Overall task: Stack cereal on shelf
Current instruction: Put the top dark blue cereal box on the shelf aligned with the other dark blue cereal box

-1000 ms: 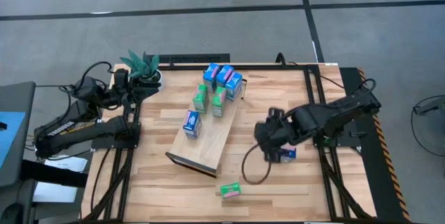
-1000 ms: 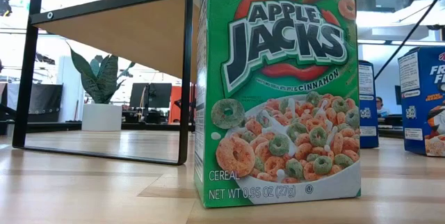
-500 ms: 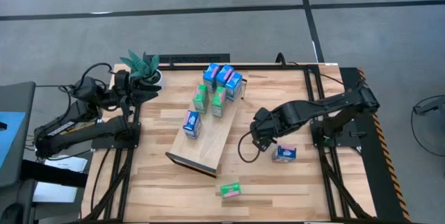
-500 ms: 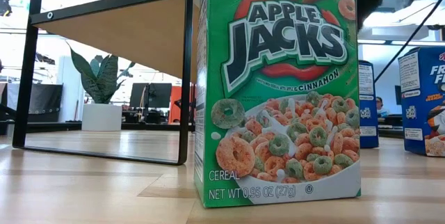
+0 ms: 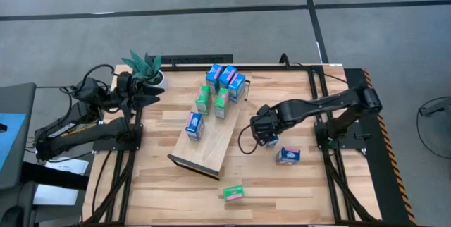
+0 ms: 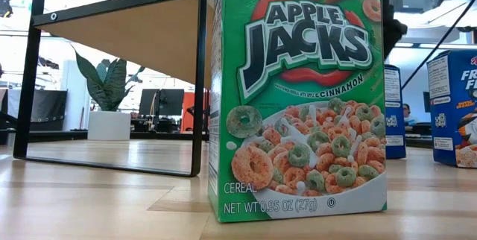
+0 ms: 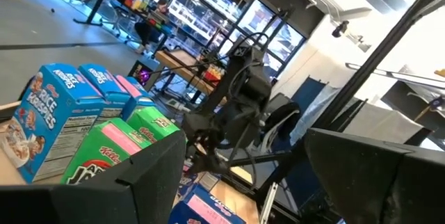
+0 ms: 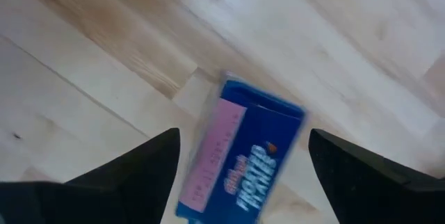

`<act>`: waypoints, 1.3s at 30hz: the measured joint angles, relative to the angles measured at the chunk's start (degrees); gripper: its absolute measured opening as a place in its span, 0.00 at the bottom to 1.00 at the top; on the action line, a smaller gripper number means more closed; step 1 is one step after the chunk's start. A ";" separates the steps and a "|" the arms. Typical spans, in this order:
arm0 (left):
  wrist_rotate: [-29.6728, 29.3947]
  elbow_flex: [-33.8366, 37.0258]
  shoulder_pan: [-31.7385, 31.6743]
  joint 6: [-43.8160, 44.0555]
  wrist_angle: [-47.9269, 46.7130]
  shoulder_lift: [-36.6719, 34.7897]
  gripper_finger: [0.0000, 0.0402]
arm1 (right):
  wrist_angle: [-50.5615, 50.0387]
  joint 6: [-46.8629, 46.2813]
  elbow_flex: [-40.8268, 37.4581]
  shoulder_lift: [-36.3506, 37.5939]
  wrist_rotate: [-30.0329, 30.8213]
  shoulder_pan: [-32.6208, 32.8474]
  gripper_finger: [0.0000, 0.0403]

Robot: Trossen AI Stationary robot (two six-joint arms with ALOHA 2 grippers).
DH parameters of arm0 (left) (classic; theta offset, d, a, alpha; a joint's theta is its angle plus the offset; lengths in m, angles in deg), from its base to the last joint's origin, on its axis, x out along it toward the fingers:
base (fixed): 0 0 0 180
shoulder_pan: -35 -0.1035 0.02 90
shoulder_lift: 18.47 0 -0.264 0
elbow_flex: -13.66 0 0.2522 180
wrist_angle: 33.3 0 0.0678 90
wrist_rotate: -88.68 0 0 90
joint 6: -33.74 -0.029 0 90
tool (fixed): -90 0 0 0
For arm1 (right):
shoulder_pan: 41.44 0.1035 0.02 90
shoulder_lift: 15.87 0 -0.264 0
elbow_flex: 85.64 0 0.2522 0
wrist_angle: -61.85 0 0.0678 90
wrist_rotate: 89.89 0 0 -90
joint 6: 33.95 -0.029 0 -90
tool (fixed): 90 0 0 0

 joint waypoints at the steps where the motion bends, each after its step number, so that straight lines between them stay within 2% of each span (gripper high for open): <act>1: 0.35 0.00 0.02 0.00 0.00 0.00 0.71 | 0.14 0.09 0.03 -0.52 -0.05 0.11 0.84; 8: 0.68 0.00 0.00 0.00 0.00 0.00 0.71 | 0.56 0.65 0.15 -2.91 -0.04 0.42 0.78; 16: 0.23 0.00 0.01 0.00 0.02 0.00 0.71 | 0.06 0.80 0.13 -2.60 -0.07 0.44 0.62; 24: 0.13 0.00 0.01 -0.02 0.02 0.00 0.71 | 0.48 6.30 0.80 -2.50 -1.69 0.36 0.47; 30: 0.02 0.00 0.02 -0.02 0.02 0.00 0.71 | -1.47 12.60 7.99 -2.50 -1.99 0.30 0.42; 39: 0.02 0.00 0.01 -0.02 0.02 0.00 0.71 | -13.77 27.04 26.58 -2.48 -1.97 -0.52 0.41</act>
